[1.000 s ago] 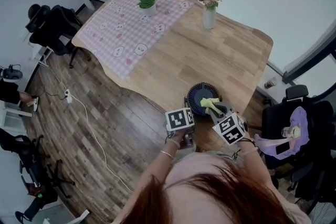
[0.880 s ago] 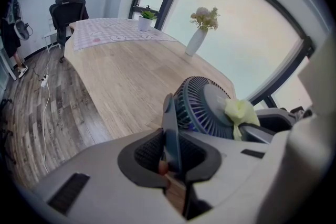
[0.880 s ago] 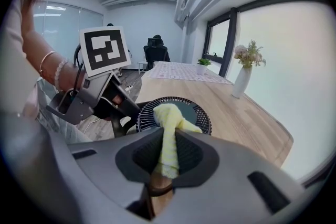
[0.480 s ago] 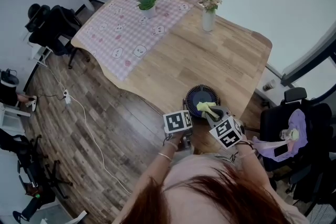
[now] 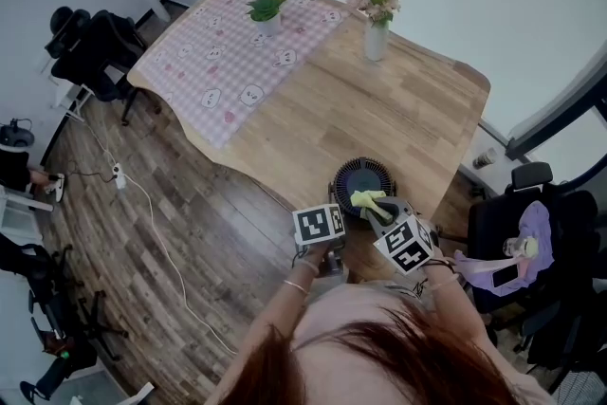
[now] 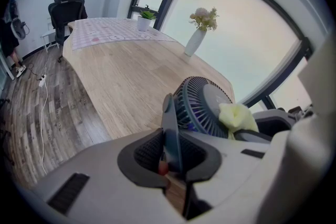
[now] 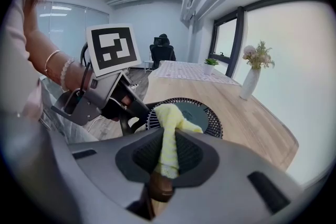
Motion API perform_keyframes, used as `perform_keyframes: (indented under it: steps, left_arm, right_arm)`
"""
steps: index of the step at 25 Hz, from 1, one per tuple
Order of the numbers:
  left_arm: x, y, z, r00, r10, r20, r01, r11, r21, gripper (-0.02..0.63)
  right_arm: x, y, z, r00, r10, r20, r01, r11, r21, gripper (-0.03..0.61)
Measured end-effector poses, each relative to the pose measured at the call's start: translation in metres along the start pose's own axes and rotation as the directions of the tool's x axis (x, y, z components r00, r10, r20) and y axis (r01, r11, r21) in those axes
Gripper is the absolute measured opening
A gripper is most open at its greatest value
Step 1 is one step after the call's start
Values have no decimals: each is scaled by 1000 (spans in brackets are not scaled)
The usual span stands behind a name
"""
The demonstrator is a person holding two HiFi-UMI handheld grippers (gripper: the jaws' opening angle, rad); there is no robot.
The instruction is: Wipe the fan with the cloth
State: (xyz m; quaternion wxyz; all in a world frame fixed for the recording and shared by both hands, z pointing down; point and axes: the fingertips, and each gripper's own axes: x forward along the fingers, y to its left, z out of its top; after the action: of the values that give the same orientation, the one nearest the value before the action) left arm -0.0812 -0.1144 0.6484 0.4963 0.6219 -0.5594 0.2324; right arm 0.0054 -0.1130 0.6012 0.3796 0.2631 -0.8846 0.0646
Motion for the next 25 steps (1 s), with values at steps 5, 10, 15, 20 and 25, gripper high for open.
perform_keyframes:
  steps: [5, 10, 15, 20, 25]
  left_arm:
    - [-1, 0, -1, 1000, -3, -3, 3, 1000, 2, 50]
    - [0, 0, -1, 1000, -5, -1, 5, 1000, 3, 51]
    - [0, -1, -1, 1000, -9, -3, 9, 1000, 9, 51]
    - [-1, 0, -2, 1000, -15, -9, 16, 1000, 21, 51]
    - [0, -1, -2, 1000, -18, -13, 18, 1000, 25, 51]
  right_arm:
    - [0, 5, 2, 1000, 10, -9, -10, 999, -32, 51]
    - [2, 7, 2, 999, 21, -26, -23, 998, -67, 51]
    - [4, 10, 3, 999, 39, -27, -41, 996, -75, 51]
    - [5, 15, 6, 998, 46, -38, -50, 992, -117, 51]
    - [8, 18, 8, 997, 59, -46, -66, 988, -142, 51]
